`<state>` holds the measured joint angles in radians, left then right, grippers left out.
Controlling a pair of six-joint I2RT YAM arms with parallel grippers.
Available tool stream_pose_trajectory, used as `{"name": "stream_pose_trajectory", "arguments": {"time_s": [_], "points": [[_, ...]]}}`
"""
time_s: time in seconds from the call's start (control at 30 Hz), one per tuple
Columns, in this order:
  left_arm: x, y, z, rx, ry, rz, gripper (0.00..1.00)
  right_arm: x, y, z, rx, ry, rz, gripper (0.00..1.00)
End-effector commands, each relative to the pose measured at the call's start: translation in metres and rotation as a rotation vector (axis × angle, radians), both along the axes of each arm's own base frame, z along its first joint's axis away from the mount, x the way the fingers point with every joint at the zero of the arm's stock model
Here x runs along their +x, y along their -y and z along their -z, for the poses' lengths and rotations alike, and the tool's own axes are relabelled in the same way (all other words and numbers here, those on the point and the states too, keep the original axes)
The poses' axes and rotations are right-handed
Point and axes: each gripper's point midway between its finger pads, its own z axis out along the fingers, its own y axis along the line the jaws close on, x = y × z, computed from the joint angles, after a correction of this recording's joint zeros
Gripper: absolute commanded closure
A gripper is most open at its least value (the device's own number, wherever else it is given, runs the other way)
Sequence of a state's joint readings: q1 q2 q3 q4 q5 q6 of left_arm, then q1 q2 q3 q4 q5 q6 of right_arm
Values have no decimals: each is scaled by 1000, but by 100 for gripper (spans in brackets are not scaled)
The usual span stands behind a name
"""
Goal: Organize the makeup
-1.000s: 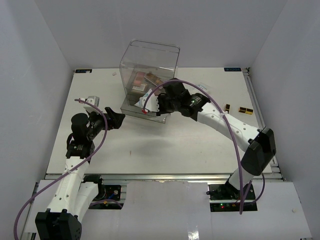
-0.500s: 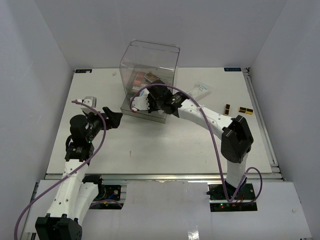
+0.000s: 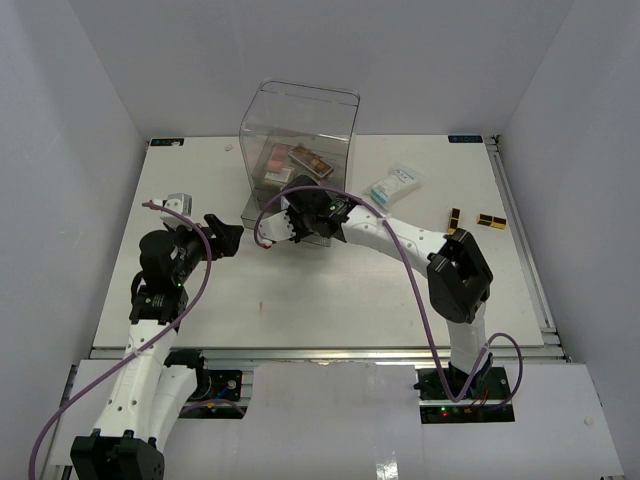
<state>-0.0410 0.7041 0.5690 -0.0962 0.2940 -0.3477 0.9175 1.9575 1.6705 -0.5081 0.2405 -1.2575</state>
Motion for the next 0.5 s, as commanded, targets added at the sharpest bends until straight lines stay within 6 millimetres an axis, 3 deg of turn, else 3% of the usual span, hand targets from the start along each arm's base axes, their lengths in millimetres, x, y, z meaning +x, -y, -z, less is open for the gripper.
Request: {"name": "stream_pose_trajectory", "arguments": {"time_s": [0.0,0.2,0.47], "points": [[0,-4,-8,11,28,-16,8,3,-1,-2,-52,-8,-18,67],[0,-4,-9,11,29,-16,8,5,-4,-5,-2,-51,19,69],[0,-4,-10,12,34,-14,8,-1,-13,-70,271,-155,40,65]]}}
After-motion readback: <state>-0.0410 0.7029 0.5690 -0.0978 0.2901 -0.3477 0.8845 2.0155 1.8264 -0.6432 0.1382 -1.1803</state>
